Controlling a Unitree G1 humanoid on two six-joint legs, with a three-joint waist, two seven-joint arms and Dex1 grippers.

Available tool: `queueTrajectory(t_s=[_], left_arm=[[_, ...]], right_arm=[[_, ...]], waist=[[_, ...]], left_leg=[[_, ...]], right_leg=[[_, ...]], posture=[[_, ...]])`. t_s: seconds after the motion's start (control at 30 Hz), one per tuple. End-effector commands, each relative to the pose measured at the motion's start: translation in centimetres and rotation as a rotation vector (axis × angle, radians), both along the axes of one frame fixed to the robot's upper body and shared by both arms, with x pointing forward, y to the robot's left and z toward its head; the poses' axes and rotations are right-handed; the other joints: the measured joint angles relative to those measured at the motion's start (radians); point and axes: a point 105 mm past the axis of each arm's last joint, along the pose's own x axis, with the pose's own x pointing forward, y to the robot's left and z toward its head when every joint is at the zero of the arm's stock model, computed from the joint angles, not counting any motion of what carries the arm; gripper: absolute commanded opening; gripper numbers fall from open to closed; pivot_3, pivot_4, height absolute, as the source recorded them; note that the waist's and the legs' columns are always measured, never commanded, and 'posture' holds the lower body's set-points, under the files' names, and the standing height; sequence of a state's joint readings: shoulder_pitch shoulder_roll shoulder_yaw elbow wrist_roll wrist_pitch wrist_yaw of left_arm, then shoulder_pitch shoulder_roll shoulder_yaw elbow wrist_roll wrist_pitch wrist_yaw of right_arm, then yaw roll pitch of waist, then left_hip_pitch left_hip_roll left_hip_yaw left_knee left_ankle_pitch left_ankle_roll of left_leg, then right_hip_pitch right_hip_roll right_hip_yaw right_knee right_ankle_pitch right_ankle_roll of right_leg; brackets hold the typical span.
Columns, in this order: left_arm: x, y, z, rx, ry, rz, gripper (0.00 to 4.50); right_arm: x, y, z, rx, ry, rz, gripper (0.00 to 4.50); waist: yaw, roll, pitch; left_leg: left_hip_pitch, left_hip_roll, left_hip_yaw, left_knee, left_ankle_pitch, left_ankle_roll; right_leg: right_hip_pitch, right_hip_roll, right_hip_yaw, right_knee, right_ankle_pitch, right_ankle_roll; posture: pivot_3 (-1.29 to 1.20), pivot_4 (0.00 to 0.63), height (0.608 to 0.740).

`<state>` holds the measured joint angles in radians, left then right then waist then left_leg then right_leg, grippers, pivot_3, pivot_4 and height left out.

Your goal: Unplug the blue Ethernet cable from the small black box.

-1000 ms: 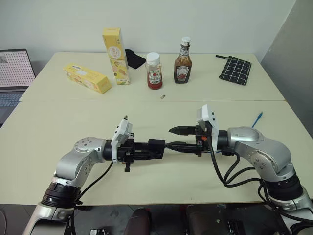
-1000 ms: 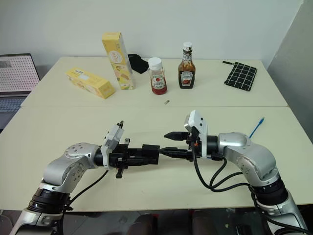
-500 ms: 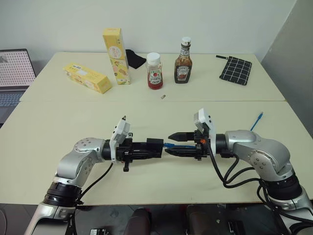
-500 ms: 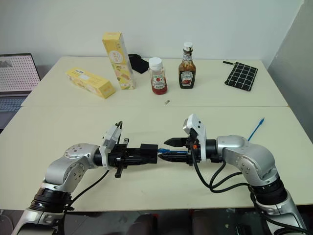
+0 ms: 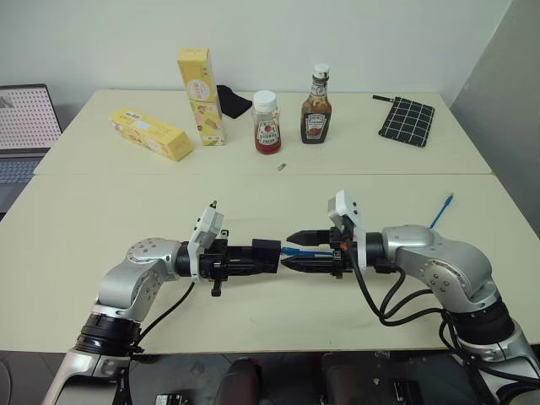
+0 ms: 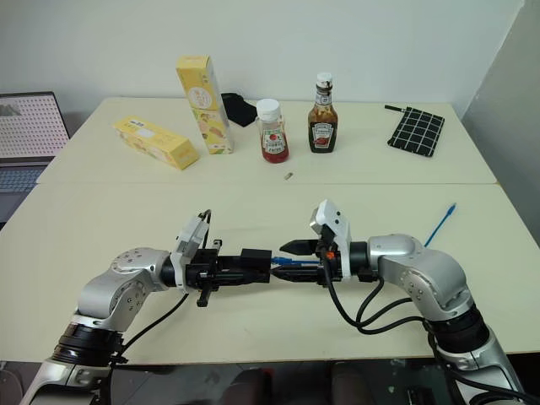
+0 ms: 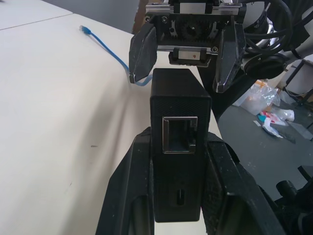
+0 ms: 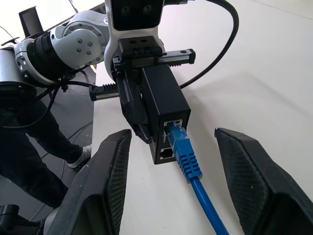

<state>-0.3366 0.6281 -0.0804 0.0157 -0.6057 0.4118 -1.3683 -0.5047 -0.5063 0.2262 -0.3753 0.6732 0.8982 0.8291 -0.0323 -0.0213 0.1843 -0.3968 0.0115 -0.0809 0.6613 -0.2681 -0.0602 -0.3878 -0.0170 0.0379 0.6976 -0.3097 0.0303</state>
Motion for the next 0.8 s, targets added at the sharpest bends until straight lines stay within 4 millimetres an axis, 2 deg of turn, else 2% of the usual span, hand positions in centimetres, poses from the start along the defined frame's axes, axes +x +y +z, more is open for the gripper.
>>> queueTrajectory(t_s=[0.03,0.1,0.13,0.23,0.57,0.8], left_arm=[[-0.03,0.16,0.60,-0.013,-0.035,-0.006,0.78],[-0.07,0.13,0.57,-0.013,-0.035,-0.008,0.78],[-0.12,0.11,0.54,-0.013,-0.035,-0.011,0.78],[-0.20,0.11,0.46,-0.010,-0.035,-0.013,0.78],[-0.44,-0.01,0.39,-0.008,-0.037,-0.025,0.78],[-0.86,-0.31,0.50,-0.016,-0.036,-0.050,0.78]], right_arm=[[-0.08,0.49,0.65,-0.001,-0.052,0.027,2.88],[-0.08,0.52,0.53,-0.006,-0.053,0.029,2.88],[-0.07,0.54,0.50,-0.007,-0.052,0.029,2.58],[-0.01,0.50,0.47,-0.009,-0.051,0.030,2.36],[-0.11,0.21,0.35,-0.027,-0.047,0.053,0.12],[-0.06,0.27,0.19,-0.043,-0.049,0.066,0.06]], waist=[[0.000,0.000,0.000],[0.000,0.000,0.000],[0.000,0.000,0.000],[0.000,0.000,0.000],[0.000,0.000,0.000],[0.000,0.000,0.000]], left_leg=[[0.000,0.000,0.000,0.000,0.000,0.000],[0.000,0.000,0.000,0.000,0.000,0.000],[0.000,0.000,0.000,0.000,0.000,0.000],[0.000,0.000,0.000,0.000,0.000,0.000],[0.000,0.000,0.000,0.000,0.000,0.000],[0.000,0.000,0.000,0.000,0.000,0.000]], right_leg=[[0.000,0.000,0.000,0.000,0.000,0.000],[0.000,0.000,0.000,0.000,0.000,0.000],[0.000,0.000,0.000,0.000,0.000,0.000],[0.000,0.000,0.000,0.000,0.000,0.000],[0.000,0.000,0.000,0.000,0.000,0.000],[0.000,0.000,0.000,0.000,0.000,0.000]], posture=[[0.00,0.150,0.740],[0.00,0.150,0.740],[0.00,0.150,0.740],[0.00,0.150,0.740],[0.00,0.150,0.740],[0.00,0.150,0.740]])
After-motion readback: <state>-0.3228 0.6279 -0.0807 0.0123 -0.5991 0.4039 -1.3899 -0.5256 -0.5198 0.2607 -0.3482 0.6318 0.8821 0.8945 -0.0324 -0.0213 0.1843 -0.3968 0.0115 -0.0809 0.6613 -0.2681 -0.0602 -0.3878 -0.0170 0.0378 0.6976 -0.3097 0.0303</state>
